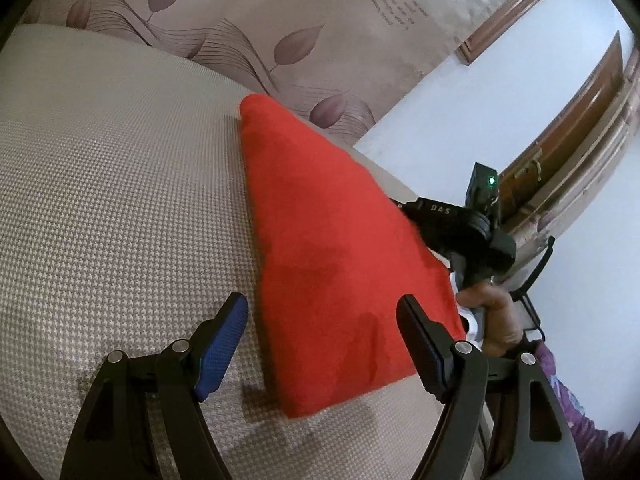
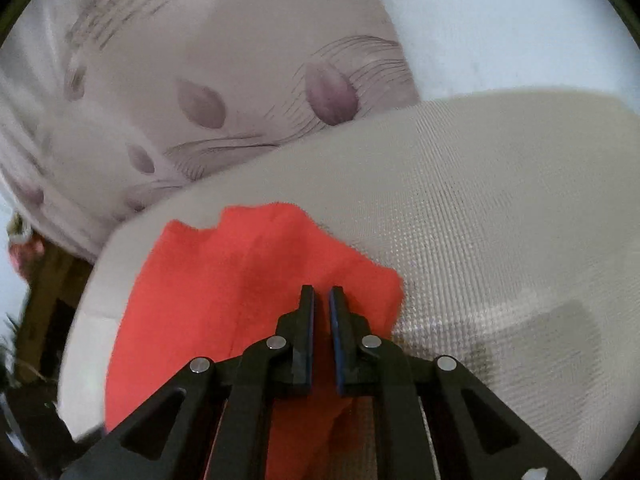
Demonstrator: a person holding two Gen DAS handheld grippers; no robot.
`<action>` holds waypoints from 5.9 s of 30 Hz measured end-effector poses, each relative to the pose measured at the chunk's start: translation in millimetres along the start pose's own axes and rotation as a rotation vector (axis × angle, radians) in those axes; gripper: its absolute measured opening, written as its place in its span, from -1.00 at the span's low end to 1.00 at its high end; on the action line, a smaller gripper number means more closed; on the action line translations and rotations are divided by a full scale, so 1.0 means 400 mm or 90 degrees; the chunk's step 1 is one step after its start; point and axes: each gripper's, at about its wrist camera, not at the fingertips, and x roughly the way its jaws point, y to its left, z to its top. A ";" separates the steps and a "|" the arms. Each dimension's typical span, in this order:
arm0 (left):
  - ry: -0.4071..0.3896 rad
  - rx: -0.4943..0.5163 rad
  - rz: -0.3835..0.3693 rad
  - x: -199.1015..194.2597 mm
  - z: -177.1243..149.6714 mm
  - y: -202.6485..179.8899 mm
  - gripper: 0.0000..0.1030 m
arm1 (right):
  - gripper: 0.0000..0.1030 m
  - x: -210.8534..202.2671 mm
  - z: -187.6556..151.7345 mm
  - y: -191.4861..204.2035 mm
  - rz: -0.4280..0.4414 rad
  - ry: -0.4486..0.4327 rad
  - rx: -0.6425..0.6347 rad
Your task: Fold small clothes
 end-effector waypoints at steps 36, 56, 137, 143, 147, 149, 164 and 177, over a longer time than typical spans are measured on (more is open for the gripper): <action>-0.128 0.285 0.295 -0.087 -0.031 -0.190 0.94 | 0.48 -0.323 -0.293 0.181 -0.042 -0.146 -0.113; -0.001 0.248 0.215 0.083 0.145 -0.045 0.94 | 0.59 -0.149 -0.152 0.023 -0.002 -0.032 -0.032; 0.063 0.298 0.217 -0.328 -0.056 -0.036 -0.29 | -0.45 -0.124 -0.431 0.417 0.360 0.112 0.089; 0.069 0.310 0.215 -0.341 -0.071 -0.030 -0.29 | -0.45 -0.126 -0.454 0.408 0.361 0.109 0.097; 0.068 0.319 0.217 -0.342 -0.084 -0.035 -0.29 | -0.45 -0.130 -0.460 0.407 0.360 0.108 0.100; 0.065 0.326 0.221 -0.340 -0.088 -0.038 -0.29 | -0.45 -0.129 -0.462 0.407 0.359 0.107 0.101; 0.065 0.325 0.220 -0.328 -0.090 -0.032 -0.29 | -0.45 -0.117 -0.475 0.386 0.354 0.104 0.106; 0.071 0.319 0.217 -0.297 -0.092 -0.014 -0.27 | -0.46 -0.099 -0.473 0.383 0.317 0.101 0.056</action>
